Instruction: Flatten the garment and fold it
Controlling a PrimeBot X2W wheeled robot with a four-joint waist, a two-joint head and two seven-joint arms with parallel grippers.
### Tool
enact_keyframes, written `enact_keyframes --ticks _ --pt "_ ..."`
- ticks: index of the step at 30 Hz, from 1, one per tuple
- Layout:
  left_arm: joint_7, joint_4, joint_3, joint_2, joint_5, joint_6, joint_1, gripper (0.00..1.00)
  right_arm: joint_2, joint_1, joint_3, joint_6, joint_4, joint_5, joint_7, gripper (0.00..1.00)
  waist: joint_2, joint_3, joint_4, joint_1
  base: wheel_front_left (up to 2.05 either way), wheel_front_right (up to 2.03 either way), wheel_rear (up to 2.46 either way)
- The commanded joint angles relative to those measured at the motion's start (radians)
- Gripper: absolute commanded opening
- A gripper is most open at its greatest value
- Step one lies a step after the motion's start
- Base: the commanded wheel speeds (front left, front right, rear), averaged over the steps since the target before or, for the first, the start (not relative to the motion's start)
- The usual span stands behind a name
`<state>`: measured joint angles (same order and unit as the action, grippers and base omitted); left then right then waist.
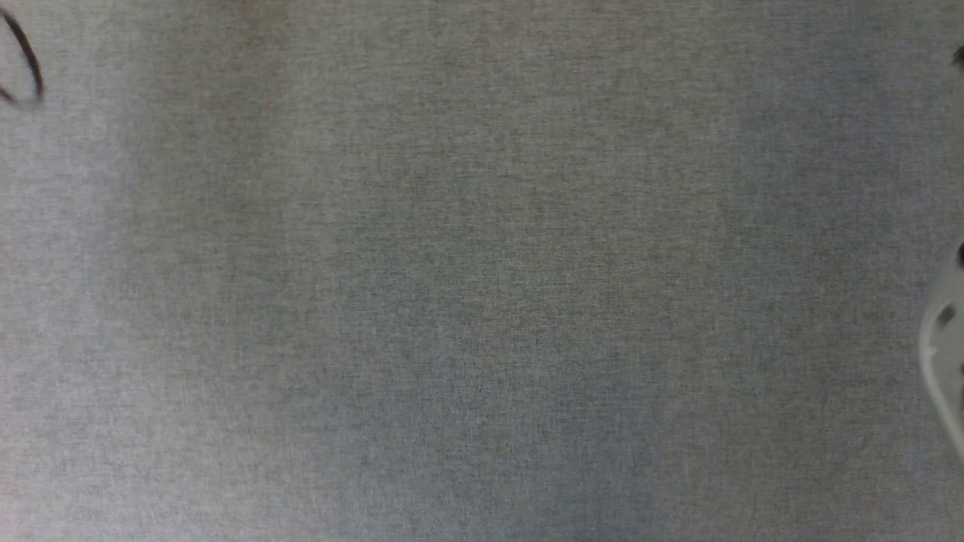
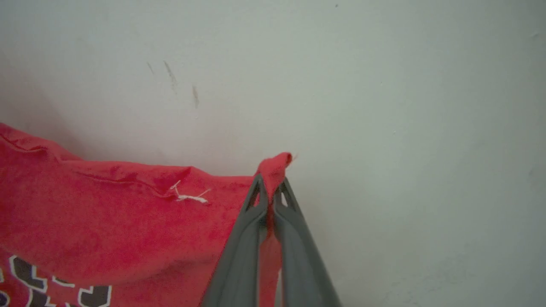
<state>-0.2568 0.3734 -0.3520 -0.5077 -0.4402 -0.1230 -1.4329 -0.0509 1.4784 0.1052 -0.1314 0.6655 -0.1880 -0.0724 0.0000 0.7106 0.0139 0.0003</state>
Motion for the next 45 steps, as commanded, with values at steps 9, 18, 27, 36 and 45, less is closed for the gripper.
enact_keyframes --ticks 9,18,27,36,45 --pt "-0.005 -0.259 0.129 -0.013 0.002 -0.007 0.433 0.00 0.001 -0.303 -0.068 0.001 -0.177 0.115 0.023 0.00 0.0000 -0.124 0.023 -0.0003 0.00 0.00 0.00" --pt "-0.005 -0.412 0.186 -0.023 -0.013 0.013 0.872 0.00 -0.018 -0.755 -0.069 0.001 -0.521 0.210 -0.115 0.00 0.0000 -0.255 0.039 -0.0003 0.00 0.00 0.00" --pt "0.084 -0.479 0.141 -0.058 -0.028 0.042 1.197 0.00 -0.029 -1.103 -0.084 0.001 -0.692 0.312 -0.239 0.00 0.0000 -0.368 0.026 -0.0003 0.00 0.00 0.00" --pt "0.241 -0.507 0.094 -0.075 -0.093 0.081 1.444 0.00 -0.066 -1.369 -0.026 0.001 -0.746 0.380 -0.327 0.00 0.0000 -0.455 0.035 -0.0003 0.00 0.00 0.00" --pt "0.478 -0.552 0.049 -0.097 -0.258 0.099 1.643 0.00 -0.124 -1.602 -0.032 0.001 -0.809 0.493 -0.530 0.00 0.0000 -0.532 0.041 -0.0003 0.00 0.00 0.00"
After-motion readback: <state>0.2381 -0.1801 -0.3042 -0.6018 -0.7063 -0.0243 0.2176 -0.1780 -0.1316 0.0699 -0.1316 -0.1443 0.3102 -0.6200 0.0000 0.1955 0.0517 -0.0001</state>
